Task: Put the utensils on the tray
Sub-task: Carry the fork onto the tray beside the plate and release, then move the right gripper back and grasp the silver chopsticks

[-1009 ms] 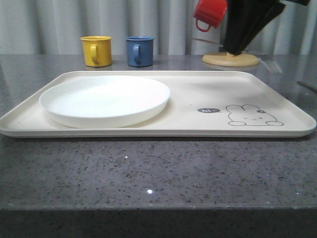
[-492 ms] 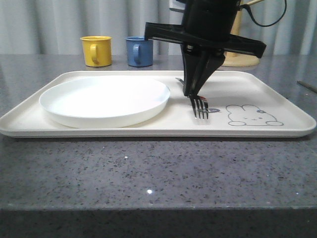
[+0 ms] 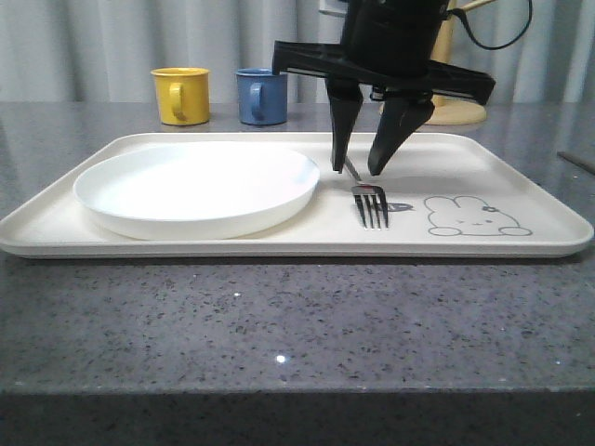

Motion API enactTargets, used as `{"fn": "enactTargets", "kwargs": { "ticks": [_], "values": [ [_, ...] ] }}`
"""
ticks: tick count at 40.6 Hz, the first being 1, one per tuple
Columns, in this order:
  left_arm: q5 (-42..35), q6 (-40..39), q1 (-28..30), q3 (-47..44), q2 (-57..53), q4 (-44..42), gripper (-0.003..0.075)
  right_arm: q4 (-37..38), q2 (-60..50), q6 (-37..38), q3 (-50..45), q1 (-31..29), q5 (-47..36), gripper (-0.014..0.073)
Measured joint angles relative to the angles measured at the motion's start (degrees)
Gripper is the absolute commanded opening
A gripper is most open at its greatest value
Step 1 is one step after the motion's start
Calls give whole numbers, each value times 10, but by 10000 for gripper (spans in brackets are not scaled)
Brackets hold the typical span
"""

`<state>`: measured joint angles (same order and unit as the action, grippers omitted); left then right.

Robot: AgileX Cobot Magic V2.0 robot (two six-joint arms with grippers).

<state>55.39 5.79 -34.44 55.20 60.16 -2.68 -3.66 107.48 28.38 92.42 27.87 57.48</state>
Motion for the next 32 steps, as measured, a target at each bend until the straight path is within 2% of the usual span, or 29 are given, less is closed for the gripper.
{"fn": "enactTargets", "kwargs": {
  "ticks": [6, 14, 22, 32],
  "values": [
    [0, 0, 0, 0, 0, 0, 389, 37, -25, -27, 1, 0, 10, 318],
    [0, 0, 0, 0, 0, 0, 389, 108, -91, -72, -3, -21, 76, 318],
    [0, 0, 0, 0, 0, 0, 389, 122, -133, -130, -47, -115, 104, 318],
    [0, 0, 0, 0, 0, 0, 389, 65, -140, -229, -106, -235, 107, 318]
  ]
}}
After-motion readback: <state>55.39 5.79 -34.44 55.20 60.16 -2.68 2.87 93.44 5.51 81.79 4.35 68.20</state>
